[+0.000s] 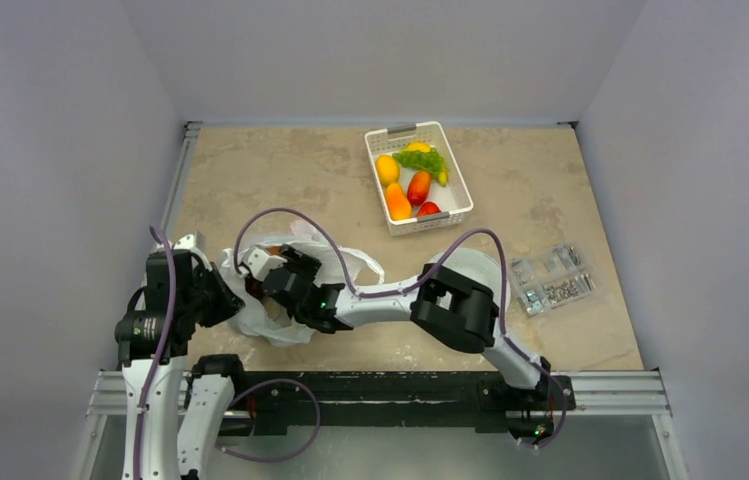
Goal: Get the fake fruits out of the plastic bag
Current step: Take out the fake fruit from the plastic bag.
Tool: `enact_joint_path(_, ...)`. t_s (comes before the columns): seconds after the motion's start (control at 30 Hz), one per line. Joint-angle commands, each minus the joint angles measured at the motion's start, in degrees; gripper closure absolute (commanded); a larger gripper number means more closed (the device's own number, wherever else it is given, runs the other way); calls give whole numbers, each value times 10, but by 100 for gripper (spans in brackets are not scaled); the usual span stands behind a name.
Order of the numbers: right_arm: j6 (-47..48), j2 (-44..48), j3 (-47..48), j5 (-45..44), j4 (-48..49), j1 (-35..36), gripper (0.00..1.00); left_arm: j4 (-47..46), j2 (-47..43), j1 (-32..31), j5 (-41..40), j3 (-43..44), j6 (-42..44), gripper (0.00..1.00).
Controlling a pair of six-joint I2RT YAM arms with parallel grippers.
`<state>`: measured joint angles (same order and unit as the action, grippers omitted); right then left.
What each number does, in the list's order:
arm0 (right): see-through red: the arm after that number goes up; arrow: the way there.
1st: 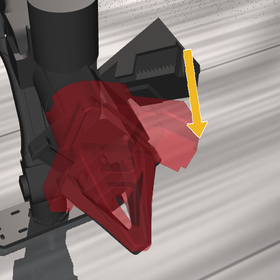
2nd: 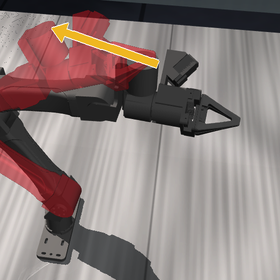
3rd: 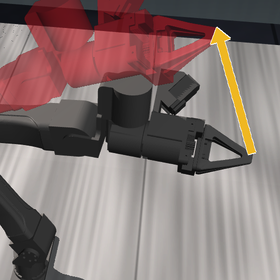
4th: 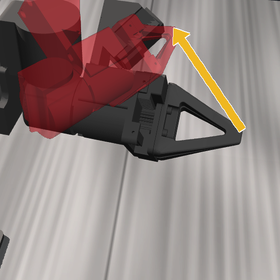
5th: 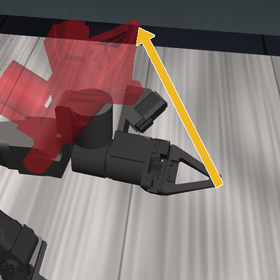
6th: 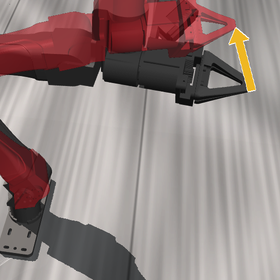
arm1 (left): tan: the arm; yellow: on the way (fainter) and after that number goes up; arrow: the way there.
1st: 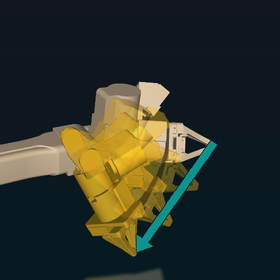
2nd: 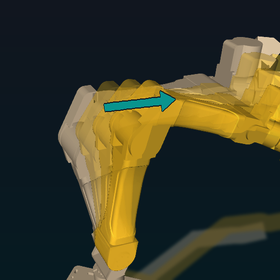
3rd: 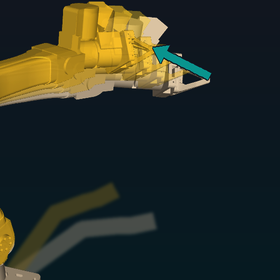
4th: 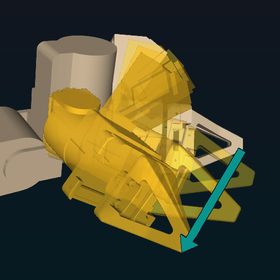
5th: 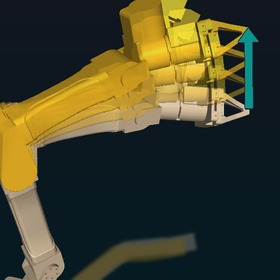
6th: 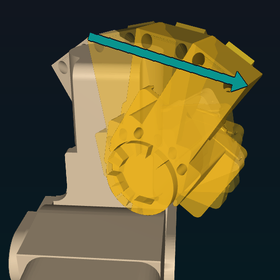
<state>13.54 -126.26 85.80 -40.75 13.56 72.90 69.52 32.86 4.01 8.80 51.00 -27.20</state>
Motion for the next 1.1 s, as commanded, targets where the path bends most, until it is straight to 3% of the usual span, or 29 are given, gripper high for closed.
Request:
enact_joint_path(0.0,61,-6,54,-57,47,-6,34,-13,-2,0,2,4,8,100)
enact_joint_path(0.37,84,-51,96,-40,46,-42,3,-13,-1,0,3,5,8,100)
enact_joint_path(0.7,64,-93,130,8,5,-72,1,-13,0,0,3,5,9,100)
enact_joint_path(0.83,52,-100,130,28,0,-76,13,-13,0,0,3,5,9,100)
enact_joint_path(1.07,10,-75,109,77,-19,-77,46,-14,3,0,4,4,9,100)
